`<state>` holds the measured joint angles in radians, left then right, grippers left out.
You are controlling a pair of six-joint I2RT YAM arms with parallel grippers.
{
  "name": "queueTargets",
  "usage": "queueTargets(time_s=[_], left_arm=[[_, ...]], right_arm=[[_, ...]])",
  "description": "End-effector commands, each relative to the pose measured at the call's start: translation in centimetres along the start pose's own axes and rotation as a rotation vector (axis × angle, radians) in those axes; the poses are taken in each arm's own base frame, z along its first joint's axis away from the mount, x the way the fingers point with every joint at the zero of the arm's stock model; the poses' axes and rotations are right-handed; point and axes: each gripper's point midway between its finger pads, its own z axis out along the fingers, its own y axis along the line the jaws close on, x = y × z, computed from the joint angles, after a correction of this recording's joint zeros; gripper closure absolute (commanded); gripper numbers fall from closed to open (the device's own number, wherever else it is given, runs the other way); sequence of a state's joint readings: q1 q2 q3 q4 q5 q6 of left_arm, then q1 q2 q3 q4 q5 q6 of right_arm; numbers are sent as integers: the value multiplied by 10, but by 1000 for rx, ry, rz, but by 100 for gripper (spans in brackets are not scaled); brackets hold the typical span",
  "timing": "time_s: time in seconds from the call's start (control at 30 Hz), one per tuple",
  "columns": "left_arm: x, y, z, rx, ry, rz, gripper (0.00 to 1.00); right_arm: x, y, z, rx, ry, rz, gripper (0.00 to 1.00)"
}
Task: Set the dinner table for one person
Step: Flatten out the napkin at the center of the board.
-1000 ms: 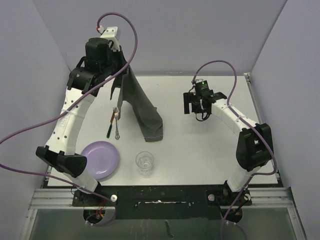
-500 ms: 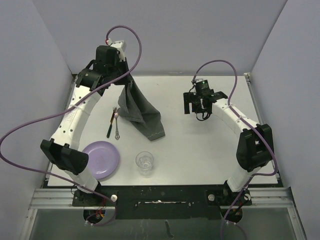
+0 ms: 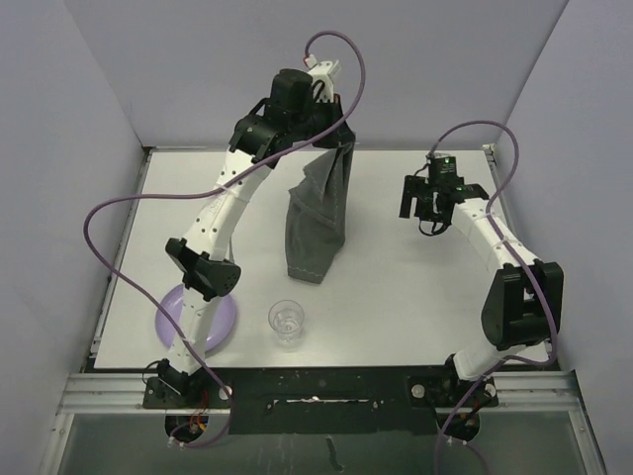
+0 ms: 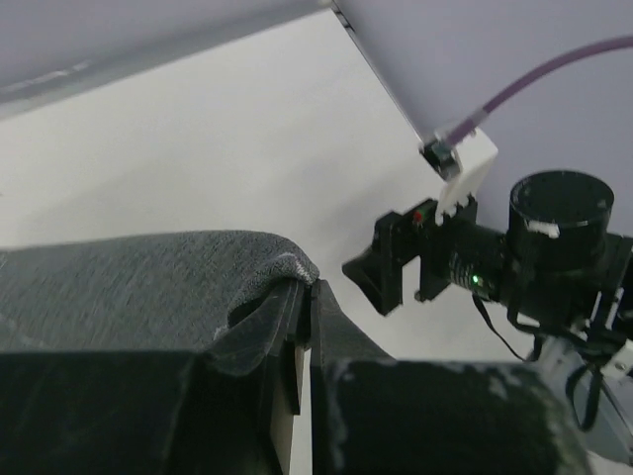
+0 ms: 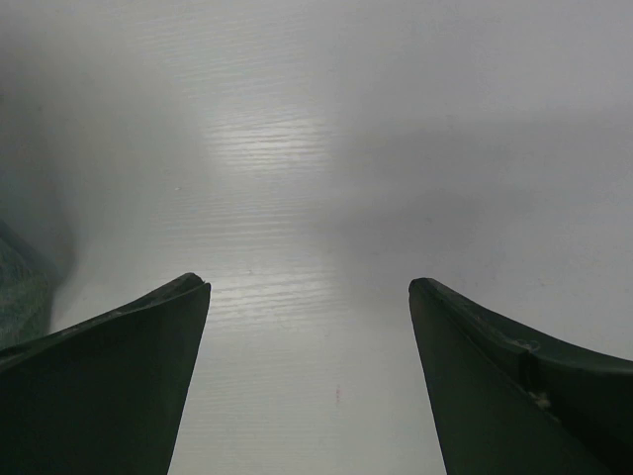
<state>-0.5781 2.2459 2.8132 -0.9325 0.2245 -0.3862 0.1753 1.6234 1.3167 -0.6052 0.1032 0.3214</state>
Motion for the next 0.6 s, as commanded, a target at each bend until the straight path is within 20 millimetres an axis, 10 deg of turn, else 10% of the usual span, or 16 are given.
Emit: queueTargets(time_s=[0.0, 0.33, 0.57], left_arm=[[-24, -51, -4, 212, -87, -34, 100], [-114, -114, -106, 398, -390, 45, 100], [-130, -73, -141, 332, -418, -10, 100]], right_arm=[[-18, -35, -20, 52, -98, 117, 16], [-14, -39, -13, 52, -75, 137, 16], [-12, -36, -11, 46, -70, 122, 16]])
